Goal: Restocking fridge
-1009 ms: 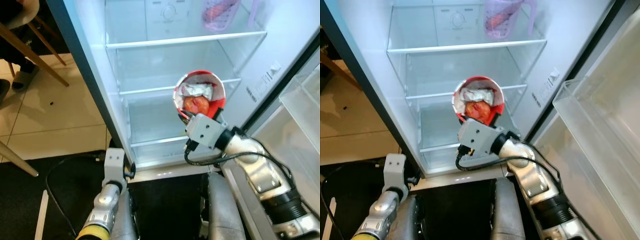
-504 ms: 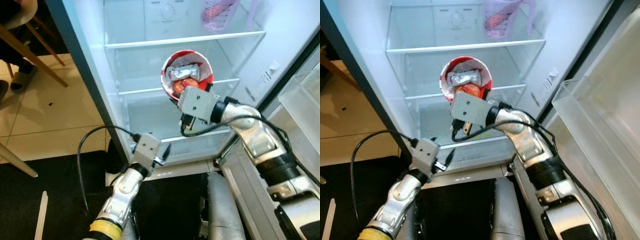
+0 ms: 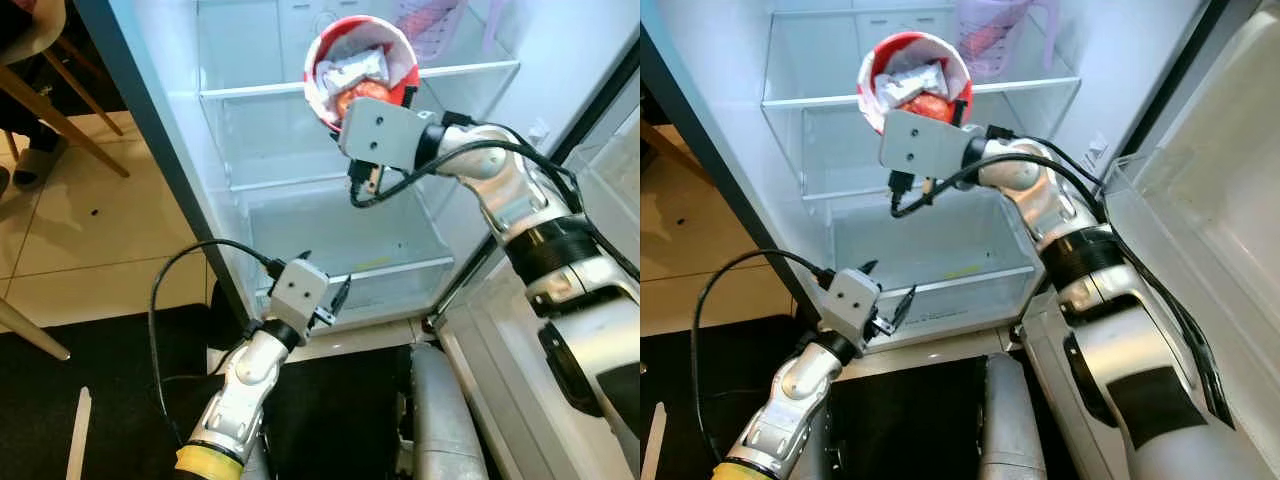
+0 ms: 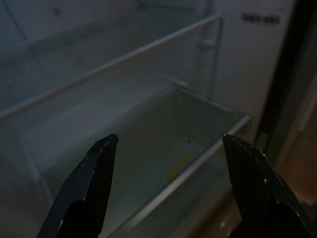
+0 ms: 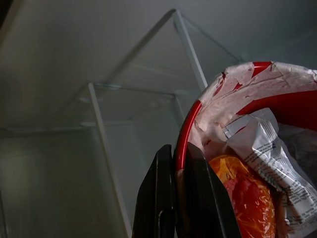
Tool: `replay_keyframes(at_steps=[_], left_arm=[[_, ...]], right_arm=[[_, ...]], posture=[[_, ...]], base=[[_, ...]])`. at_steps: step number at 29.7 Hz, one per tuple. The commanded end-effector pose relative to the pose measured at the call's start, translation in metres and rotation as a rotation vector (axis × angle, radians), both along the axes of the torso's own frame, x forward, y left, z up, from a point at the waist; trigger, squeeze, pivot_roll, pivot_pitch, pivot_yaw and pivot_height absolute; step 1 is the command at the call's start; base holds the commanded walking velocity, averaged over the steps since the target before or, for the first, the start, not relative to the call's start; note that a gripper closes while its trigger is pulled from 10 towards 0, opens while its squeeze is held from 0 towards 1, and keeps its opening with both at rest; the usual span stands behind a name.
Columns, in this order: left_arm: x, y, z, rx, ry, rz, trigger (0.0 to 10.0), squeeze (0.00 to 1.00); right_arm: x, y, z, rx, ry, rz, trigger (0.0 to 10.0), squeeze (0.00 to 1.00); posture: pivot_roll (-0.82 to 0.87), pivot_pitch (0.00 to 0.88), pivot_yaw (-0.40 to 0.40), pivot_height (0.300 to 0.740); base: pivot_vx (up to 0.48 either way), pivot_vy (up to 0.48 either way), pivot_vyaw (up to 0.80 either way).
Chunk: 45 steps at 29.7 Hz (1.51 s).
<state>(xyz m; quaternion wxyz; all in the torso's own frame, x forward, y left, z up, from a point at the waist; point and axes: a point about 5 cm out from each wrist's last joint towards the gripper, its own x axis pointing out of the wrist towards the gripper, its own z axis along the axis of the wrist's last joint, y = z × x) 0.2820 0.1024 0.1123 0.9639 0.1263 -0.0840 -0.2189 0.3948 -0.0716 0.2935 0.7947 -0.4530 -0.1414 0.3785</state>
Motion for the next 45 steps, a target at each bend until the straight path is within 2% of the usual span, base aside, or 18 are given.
replay_keyframes(at_steps=[1, 8, 13, 21, 26, 30, 38, 41, 45], left_arm=[[-0.002, 0.004, 0.005, -0.007, -0.005, 0.025, 10.0, 0.0], [-0.005, 0.008, 0.012, -0.012, -0.021, 0.054, 10.0, 0.0], [-0.01, 0.01, 0.01, -0.014, -0.004, 0.072, 10.0, 0.0], [-0.014, 0.011, 0.011, -0.011, 0.015, 0.082, 10.0, 0.0], [-0.018, 0.014, 0.011, -0.006, 0.019, 0.094, 10.0, 0.0], [-0.02, 0.016, 0.011, -0.002, 0.021, 0.106, 10.0, 0.0], [-0.036, 0.029, 0.011, 0.013, 0.033, 0.167, 10.0, 0.0], [-0.048, 0.036, 0.009, 0.016, 0.055, 0.199, 10.0, 0.0], [-0.052, 0.038, 0.009, 0.017, 0.06, 0.204, 10.0, 0.0]], right_arm=[[0.002, 0.009, 0.01, -0.006, -0.036, 0.011, 10.0, 0.0], [0.006, 0.019, 0.022, -0.006, -0.062, 0.018, 10.0, 0.0], [0.013, 0.019, 0.04, 0.069, -0.155, -0.097, 10.0, 0.0], [0.016, 0.021, 0.051, 0.161, -0.159, -0.166, 10.0, 0.0], [0.017, 0.023, 0.056, 0.18, -0.181, -0.207, 10.0, 0.0], [0.017, 0.025, 0.057, 0.18, -0.188, -0.22, 10.0, 0.0], [0.017, 0.031, 0.052, 0.137, -0.181, -0.213, 10.0, 0.0], [0.019, 0.024, 0.05, 0.126, -0.197, -0.252, 10.0, 0.0], [0.021, 0.019, 0.053, 0.133, -0.209, -0.281, 10.0, 0.0]], posture=[[0.0, 0.221, -0.067, 0.553], [0.02, 0.225, -0.086, 0.553], [0.03, 0.232, -0.098, 0.553], [0.05, 0.243, -0.103, 0.553], [0.09, 0.249, -0.114, 0.553], [0.1, 0.254, -0.118, 0.553], [0.17, 0.278, -0.149, 0.553], [0.2, 0.289, -0.155, 0.553], [0.21, 0.291, -0.15, 0.553]], base=[[0.0, 0.0, 0.0], [0.0, 0.0, 0.0], [0.0, 0.0, 0.0], [0.0, 0.0, 0.0], [0.0, 0.0, 0.0], [0.0, 0.0, 0.0], [0.0, 0.0, 0.0], [0.0, 0.0, 0.0], [0.0, 0.0, 0.0]])
